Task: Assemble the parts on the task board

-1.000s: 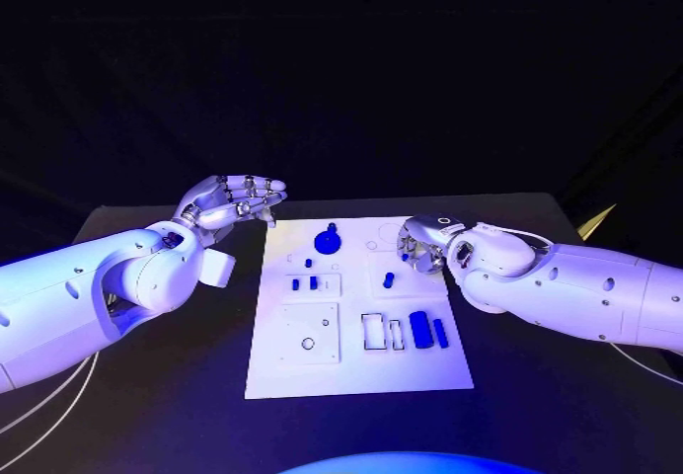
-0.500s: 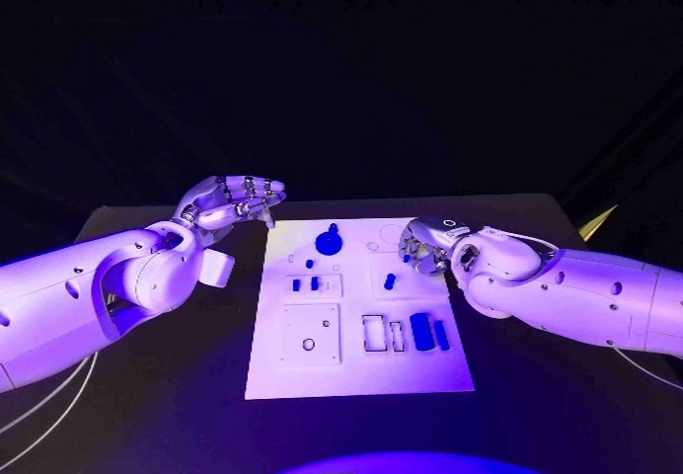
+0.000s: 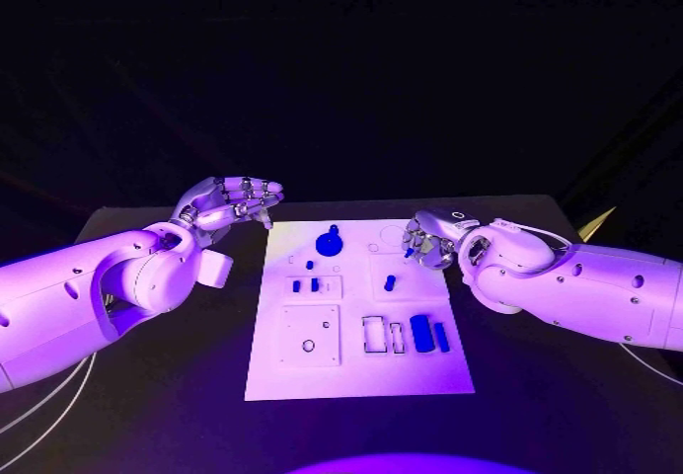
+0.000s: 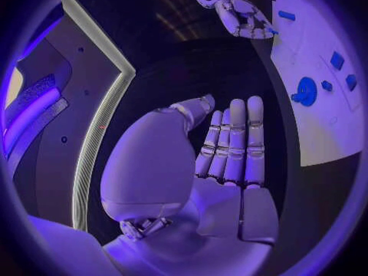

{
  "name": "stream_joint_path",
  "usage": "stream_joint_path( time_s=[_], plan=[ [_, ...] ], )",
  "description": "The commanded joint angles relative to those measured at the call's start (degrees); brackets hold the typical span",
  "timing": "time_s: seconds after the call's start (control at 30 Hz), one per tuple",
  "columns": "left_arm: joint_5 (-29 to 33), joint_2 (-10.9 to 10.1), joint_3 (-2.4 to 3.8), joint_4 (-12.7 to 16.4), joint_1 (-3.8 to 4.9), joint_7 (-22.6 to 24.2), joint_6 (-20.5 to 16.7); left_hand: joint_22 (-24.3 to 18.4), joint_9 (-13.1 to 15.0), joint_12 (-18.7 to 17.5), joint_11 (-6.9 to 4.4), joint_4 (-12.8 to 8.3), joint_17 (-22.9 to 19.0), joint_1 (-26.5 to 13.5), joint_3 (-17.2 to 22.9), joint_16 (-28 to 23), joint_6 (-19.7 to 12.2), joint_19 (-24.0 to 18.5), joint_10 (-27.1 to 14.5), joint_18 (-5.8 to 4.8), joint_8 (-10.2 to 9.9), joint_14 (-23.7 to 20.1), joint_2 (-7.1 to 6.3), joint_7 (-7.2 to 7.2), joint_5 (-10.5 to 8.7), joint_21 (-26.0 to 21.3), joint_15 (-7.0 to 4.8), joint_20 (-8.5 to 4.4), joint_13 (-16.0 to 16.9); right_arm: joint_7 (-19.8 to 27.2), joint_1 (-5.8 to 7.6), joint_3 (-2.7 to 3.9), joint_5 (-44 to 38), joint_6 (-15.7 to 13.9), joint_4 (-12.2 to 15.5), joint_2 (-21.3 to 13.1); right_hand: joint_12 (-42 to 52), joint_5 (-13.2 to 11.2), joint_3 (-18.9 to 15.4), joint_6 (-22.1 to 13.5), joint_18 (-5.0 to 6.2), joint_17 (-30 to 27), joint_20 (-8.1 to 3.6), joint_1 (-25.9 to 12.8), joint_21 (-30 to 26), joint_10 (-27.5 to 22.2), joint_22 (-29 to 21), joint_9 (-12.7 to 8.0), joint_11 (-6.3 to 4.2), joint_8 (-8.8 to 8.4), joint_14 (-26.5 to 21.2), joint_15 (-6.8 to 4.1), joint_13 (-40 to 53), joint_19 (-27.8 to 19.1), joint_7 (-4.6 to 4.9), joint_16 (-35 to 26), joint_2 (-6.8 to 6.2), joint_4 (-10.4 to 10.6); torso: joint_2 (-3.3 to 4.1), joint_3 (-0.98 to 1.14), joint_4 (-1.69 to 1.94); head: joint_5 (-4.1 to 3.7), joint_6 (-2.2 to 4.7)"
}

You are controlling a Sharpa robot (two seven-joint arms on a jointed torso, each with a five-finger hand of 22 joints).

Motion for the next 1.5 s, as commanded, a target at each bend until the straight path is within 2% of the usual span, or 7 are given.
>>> stream_joint_path(
  time_s=[0.03,0.37,0.63,0.7,1.1,1.27,1.5],
  plan=[
    [-0.20,0.05,0.06,0.03,0.05,0.24,0.05,0.08,0.07,0.02,0.04,-0.35,-0.06,0.65,-0.03,-0.31,-0.14,-0.27,-0.43,0.27,0.05,-0.31,-0.14,0.43,0.20,0.39,0.08,0.17,-0.08,0.01,0.40,0.11,1.61,-0.42,1.32,-0.46,0.14,-0.31,0.24,0.24,-0.74,0.02,-0.50,-0.58,0.28,0.94,6.37,1.90,-0.67,0.23,2.02,-0.56,0.06,1.44,-0.02,0.21,0.03,-0.21,-0.02,-0.04,-0.01,-0.05,0.12],
    [-0.20,-0.04,0.06,0.15,0.05,0.26,0.09,0.09,0.07,0.02,0.05,-0.37,-0.08,0.67,-0.03,-0.35,-0.14,-0.29,-0.48,0.27,0.06,-0.32,-0.14,0.43,0.20,0.39,0.08,0.17,-0.09,0.31,0.86,0.27,2.31,-1.03,7.39,-0.37,0.10,-0.40,0.27,0.21,-0.72,-0.12,-0.51,-0.64,0.24,0.95,6.32,1.97,-0.68,0.27,2.00,-0.57,0.08,1.41,-0.03,0.16,0.03,-0.26,-0.01,0.03,0.06,0.47,-0.01],
    [-0.20,0.01,0.06,0.31,0.04,0.29,0.12,0.11,0.09,0.03,0.06,-0.44,-0.14,0.73,-0.02,-0.45,-0.12,-0.34,-0.61,0.27,0.09,-0.34,-0.15,0.43,0.21,0.39,0.09,0.18,-0.10,0.51,0.38,0.19,2.09,0.05,10.69,2.21,0.04,-0.39,0.33,0.16,-0.68,-0.26,-0.51,-0.65,0.08,0.93,6.16,2.03,-0.67,0.29,1.98,-0.58,0.10,1.32,-0.03,0.11,0.07,-0.33,-0.07,-0.15,0.00,1.87,-0.48],
    [-0.20,0.04,0.06,0.36,0.04,0.29,0.12,0.11,0.09,0.03,0.06,-0.44,-0.14,0.73,-0.02,-0.45,-0.12,-0.34,-0.61,0.27,0.09,-0.34,-0.15,0.43,0.21,0.39,0.09,0.18,-0.10,0.54,0.06,0.12,1.85,0.31,11.07,2.99,0.04,-0.39,0.33,0.16,-0.68,-0.26,-0.51,-0.65,0.08,0.93,6.16,2.03,-0.67,0.29,1.98,-0.58,0.10,1.32,-0.03,0.11,0.07,-0.33,-0.04,-0.12,0.06,2.29,-0.69],
    [-0.16,0.19,0.06,0.53,0.04,0.36,0.07,0.14,0.10,0.06,0.07,-0.50,-0.20,0.78,-0.01,-0.55,-0.11,-0.38,-0.71,0.27,0.13,-0.35,-0.15,0.44,0.22,0.40,0.10,0.19,-0.10,0.63,-3.14,-0.42,-0.24,1.57,10.40,7.76,-0.05,-0.37,0.45,0.05,-0.65,-0.44,-0.52,-0.70,-0.02,0.91,6.07,2.13,-0.66,0.31,1.94,-0.58,0.13,1.26,-0.01,0.05,0.16,-0.44,0.00,-0.04,0.10,4.38,-1.81],
    [-0.15,0.32,0.06,0.53,0.04,0.37,0.18,0.16,0.14,0.10,0.08,-0.50,-0.26,0.75,-0.03,-0.63,0.02,-0.43,-0.80,0.27,0.23,-0.34,-0.10,0.40,0.21,0.41,0.12,0.21,-0.11,0.28,-4.28,-0.58,-0.83,2.19,9.57,9.45,-0.08,-0.36,0.49,0.01,-0.62,-0.57,-0.53,-0.71,-0.12,0.91,5.95,2.16,-0.65,0.31,1.92,-0.58,0.14,1.19,0.00,-0.01,0.18,-0.47,0.01,-0.04,0.07,4.83,-2.18],
    [-0.15,0.49,0.06,0.43,0.04,0.38,0.32,0.17,0.17,0.12,0.08,-0.49,-0.28,0.73,-0.04,-0.67,0.09,-0.45,-0.84,0.27,0.29,-0.33,-0.08,0.38,0.20,0.41,0.12,0.22,-0.11,-0.12,-4.87,-0.63,-1.14,2.83,9.18,10.65,-0.10,-0.35,0.51,-0.02,-0.60,-0.60,-0.53,-0.72,-0.20,0.90,5.88,2.18,-0.65,0.31,1.91,-0.58,0.14,1.15,0.00,-0.02,0.20,-0.50,0.00,-0.04,-0.01,5.29,-2.40]
  ],
)
